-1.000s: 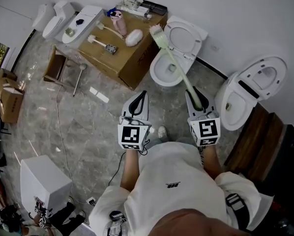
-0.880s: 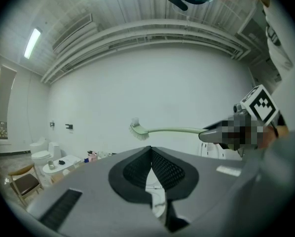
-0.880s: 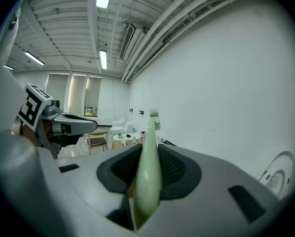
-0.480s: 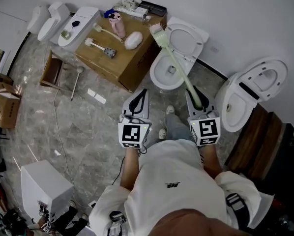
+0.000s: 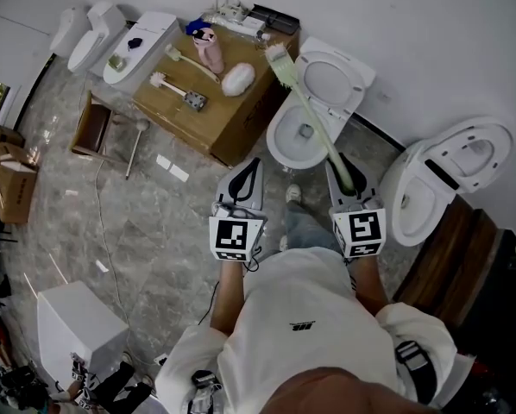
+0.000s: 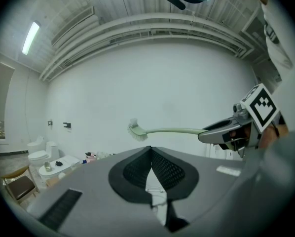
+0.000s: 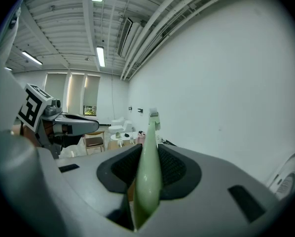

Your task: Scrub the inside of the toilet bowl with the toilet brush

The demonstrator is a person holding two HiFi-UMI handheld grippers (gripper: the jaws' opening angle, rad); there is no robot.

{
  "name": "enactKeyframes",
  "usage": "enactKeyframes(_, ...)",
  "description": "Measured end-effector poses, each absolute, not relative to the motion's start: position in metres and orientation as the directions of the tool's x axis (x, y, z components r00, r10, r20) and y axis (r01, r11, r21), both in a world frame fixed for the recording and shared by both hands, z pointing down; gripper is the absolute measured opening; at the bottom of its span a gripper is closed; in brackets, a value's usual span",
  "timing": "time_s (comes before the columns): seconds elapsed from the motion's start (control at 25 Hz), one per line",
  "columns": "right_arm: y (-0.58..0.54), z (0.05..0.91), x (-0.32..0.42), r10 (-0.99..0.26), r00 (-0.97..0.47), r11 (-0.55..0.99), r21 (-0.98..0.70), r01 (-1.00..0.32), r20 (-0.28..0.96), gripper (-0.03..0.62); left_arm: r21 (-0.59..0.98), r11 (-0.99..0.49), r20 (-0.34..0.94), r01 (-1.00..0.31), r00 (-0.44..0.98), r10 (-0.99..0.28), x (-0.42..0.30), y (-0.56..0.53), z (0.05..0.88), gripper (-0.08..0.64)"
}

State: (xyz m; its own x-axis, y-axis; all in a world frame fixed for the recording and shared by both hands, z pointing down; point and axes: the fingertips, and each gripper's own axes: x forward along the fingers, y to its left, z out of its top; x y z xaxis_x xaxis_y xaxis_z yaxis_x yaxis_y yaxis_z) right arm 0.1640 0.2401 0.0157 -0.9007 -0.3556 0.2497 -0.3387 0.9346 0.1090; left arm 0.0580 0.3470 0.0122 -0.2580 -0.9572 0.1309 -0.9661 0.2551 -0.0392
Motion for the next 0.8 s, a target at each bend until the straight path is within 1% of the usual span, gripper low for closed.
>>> enactKeyframes(0.44, 0.162, 0.033, 0.093, -0.339, -0.897, 0.940, 0.069, -0.333, 0.284, 0.092, -0.025, 0.250, 0.174, -0.968, -0.250, -0.952, -0.012, 0.265, 0.027, 0.009)
enactKeyframes(0.8, 0.094, 0.044, 0.047, -0.325, -0.894, 0.944, 0.051, -0.325, 0.310, 0.092, -0.018, 0.236, 0.211, -0.972, -0.234, -0.949, -0.057, 0.193, 0.038, 0.009)
